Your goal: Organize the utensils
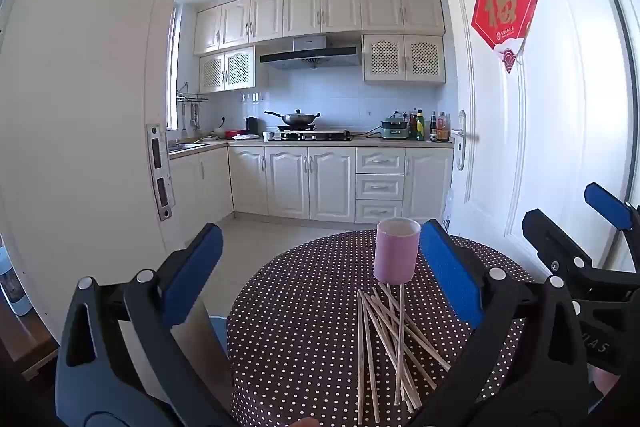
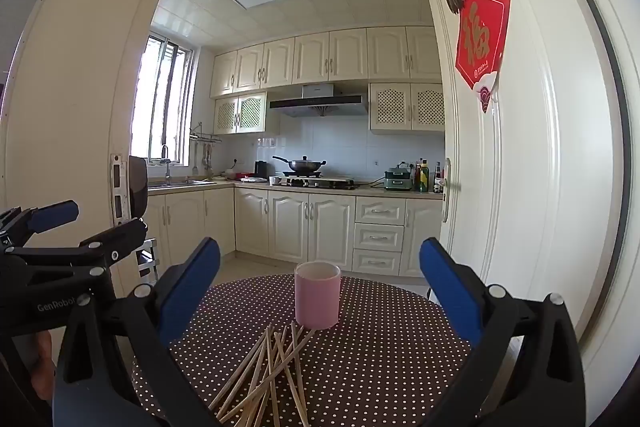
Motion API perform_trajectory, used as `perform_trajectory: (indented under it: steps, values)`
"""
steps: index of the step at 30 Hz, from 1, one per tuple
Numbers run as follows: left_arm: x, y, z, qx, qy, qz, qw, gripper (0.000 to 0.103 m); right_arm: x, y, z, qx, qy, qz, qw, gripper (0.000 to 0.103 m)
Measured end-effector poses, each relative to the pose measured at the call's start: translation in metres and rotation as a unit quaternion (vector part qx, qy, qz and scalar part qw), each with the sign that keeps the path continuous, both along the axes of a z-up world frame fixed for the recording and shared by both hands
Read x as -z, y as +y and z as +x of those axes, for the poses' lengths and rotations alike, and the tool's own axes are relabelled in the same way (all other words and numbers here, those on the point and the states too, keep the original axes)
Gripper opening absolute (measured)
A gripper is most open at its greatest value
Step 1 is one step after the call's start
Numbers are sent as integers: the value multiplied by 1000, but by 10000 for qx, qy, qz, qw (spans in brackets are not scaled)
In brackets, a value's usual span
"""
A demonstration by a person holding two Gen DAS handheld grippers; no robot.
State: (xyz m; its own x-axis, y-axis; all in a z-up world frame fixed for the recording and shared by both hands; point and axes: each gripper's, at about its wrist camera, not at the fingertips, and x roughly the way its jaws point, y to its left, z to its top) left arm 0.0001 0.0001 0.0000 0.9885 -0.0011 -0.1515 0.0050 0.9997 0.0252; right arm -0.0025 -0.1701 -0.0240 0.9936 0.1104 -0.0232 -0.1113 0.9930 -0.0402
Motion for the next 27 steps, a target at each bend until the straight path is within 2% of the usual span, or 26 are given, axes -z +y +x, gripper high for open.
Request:
perform_trajectory:
  steps: [10,16,17,27]
  values:
    - [1,-1,0,-15,18,45,10000,97,0,-1,3,3,33,22,10000,96]
    - [-1,-1,0,-15,12,42,10000,97,12,-3,0,6,-7,18,10000,96]
    - [-1,-2,0,-19,14,46,10000,97,3,-2,0,8,14,37,10000,96]
    - [-1,-1,-3,-18,14,29,10000,97,2,0,-1,19,46,48,10000,96]
